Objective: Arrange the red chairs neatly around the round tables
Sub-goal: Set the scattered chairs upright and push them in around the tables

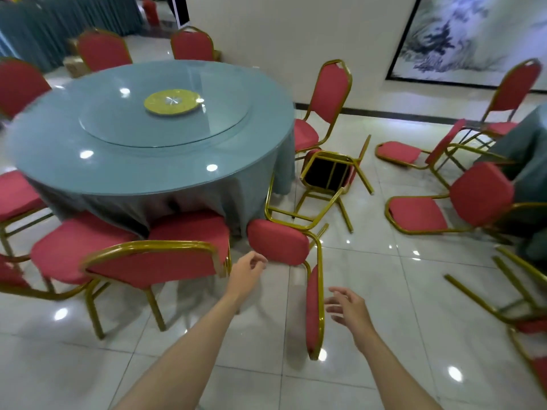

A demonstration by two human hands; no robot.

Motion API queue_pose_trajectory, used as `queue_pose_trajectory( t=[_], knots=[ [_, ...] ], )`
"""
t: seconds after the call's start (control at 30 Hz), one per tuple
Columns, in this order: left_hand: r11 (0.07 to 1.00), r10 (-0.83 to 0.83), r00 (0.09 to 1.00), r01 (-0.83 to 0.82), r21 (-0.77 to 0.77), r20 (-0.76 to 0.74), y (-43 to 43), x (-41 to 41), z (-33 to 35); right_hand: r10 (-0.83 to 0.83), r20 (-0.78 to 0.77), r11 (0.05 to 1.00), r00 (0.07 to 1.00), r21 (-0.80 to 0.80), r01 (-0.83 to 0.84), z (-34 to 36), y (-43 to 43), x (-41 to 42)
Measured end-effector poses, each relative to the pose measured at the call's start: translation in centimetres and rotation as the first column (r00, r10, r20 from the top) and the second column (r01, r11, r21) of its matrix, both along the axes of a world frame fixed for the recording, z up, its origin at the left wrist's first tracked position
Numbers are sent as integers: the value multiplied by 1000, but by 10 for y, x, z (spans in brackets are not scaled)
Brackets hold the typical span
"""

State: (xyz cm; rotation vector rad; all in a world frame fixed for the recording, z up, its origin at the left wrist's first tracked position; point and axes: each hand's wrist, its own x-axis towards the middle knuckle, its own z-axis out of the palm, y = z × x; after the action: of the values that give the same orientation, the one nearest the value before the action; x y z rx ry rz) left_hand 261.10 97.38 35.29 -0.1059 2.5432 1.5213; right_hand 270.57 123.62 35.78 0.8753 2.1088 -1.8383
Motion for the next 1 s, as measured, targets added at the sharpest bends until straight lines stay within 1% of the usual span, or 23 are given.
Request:
queue_pose_trajectory(
  t=[0.13,0.3,0.5,0.67,0.77,0.9,1.0],
  knots=[
    [999,-24,993,19,43,120,44,19,-4,-28,30,1000,999,8,28,-4,52,10],
    [996,-75,951,59,63,299,76,26,-23,-33,79,999,996,4,33,-21,84,5],
    [996,-90,899,71,60,428,96,13,-69,112,196,993,974,-1,-114,-67,98,-12],
    [996,-76,858,38,86,508,112,-11,-129,158,303,986,940,-7,-164,-113,110,-41],
    [996,-46,833,-7,93,551,117,-24,-159,207,372,975,905,0,-223,-138,116,-61],
    [996,-37,795,-19,85,606,127,-29,-195,330,482,930,811,-19,-367,-172,120,-77],
    [996,-28,773,-30,82,634,133,-32,-221,359,516,915,778,-30,-403,-196,124,-87]
  ],
)
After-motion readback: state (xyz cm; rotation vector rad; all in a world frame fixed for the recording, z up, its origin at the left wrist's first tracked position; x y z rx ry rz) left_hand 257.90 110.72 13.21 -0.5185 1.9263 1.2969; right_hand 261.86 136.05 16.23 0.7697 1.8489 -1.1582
